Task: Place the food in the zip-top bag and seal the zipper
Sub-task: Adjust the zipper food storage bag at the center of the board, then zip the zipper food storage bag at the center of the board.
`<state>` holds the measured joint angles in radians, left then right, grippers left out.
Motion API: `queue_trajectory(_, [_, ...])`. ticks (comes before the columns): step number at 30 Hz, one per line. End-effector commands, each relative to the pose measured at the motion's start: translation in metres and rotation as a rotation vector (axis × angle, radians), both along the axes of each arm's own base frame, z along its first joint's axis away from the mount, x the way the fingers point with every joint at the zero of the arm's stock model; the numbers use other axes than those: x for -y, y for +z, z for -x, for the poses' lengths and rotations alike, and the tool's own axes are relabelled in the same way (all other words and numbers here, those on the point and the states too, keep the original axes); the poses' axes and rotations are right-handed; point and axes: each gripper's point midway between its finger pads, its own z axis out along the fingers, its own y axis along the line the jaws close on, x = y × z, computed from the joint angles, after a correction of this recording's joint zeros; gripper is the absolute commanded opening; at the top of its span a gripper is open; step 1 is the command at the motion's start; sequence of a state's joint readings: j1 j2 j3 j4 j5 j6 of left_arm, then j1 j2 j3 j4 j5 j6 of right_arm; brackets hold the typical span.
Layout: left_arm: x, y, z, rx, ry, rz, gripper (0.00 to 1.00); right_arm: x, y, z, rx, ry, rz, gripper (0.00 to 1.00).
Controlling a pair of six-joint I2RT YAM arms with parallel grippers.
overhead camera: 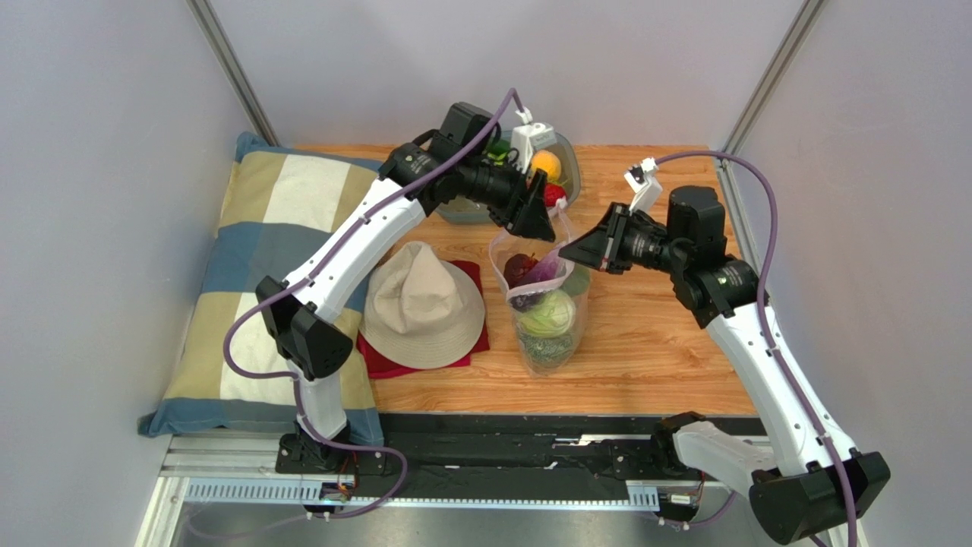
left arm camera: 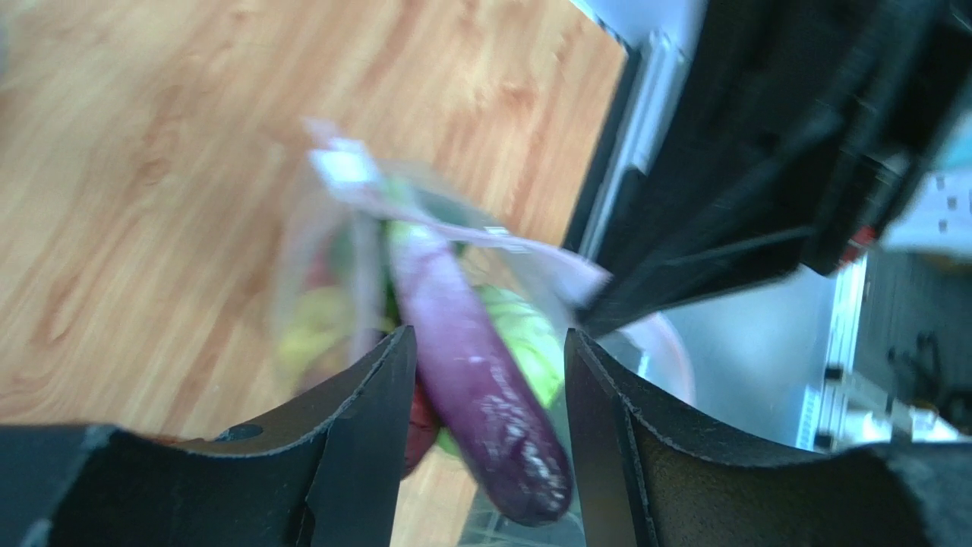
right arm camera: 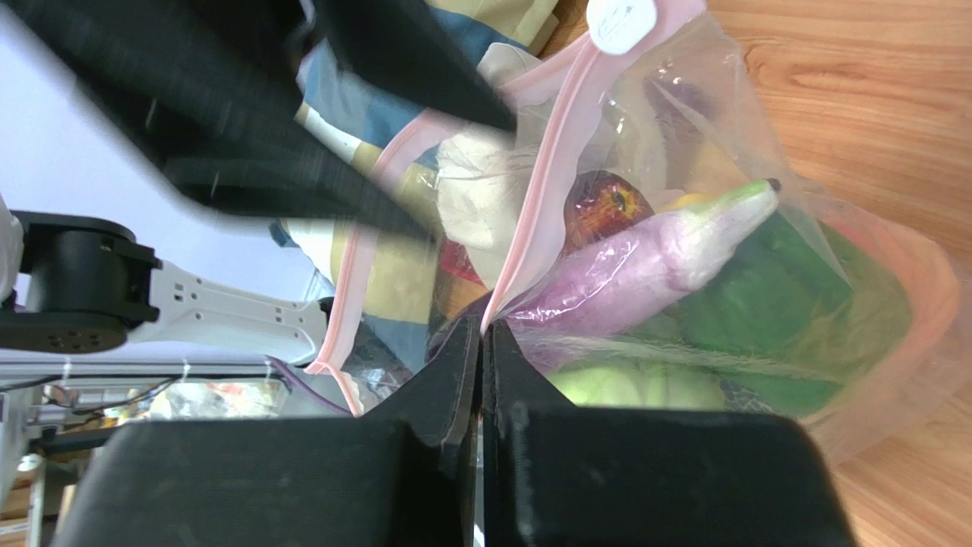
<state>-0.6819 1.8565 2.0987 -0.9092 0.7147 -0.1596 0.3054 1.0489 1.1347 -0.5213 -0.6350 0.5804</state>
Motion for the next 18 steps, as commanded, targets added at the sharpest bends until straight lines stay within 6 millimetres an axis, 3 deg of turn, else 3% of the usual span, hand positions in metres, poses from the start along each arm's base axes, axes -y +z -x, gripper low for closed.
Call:
queue_trajectory(1, [-0.031, 0.062, -0.036, 0.142, 0.185, 0.145, 0.59, 0.007, 0.014, 0.008, 0.132, 0.003, 0.027, 0.0])
queue_trajectory(3, [-0.037, 0.067, -0.045, 0.247, 0.218, 0.116, 0.73, 0.007, 0.009, 0.01, 0.137, 0.01, 0.037, 0.0])
queue_trajectory(5, [-0.037, 0.062, -0.047, 0.285, 0.215, 0.07, 0.85, 0.008, 0.006, 0.01, 0.147, 0.013, 0.041, 0.0])
queue_trajectory(7, [-0.03, 0.047, -0.053, 0.296, 0.199, 0.019, 0.89, 0.007, 0.006, 0.009, 0.16, 0.016, 0.041, 0.0])
queue_trajectory(8, [-0.028, 0.049, -0.053, 0.286, 0.201, 0.018, 0.99, 0.007, 0.007, 0.009, 0.163, 0.02, 0.04, 0.0])
queue_trajectory(9, [-0.021, 0.039, -0.056, 0.248, 0.186, 0.011, 0.99, 0.006, 0.007, 0.008, 0.165, 0.021, 0.039, 0.0])
queue_trajectory(14, [-0.002, 0.034, -0.041, 0.248, 0.071, 0.011, 0.97, 0.006, 0.012, 0.003, 0.192, 0.025, 0.051, 0.0])
queue_trajectory(16, [0.004, 0.023, -0.033, 0.276, 0.003, -0.013, 0.91, 0.006, 0.014, 0.002, 0.207, 0.026, 0.055, 0.0])
queue_trajectory(18, [0.002, 0.009, -0.035, 0.282, 0.0, -0.072, 0.79, 0.006, 0.016, 0.002, 0.215, 0.03, 0.06, 0.0])
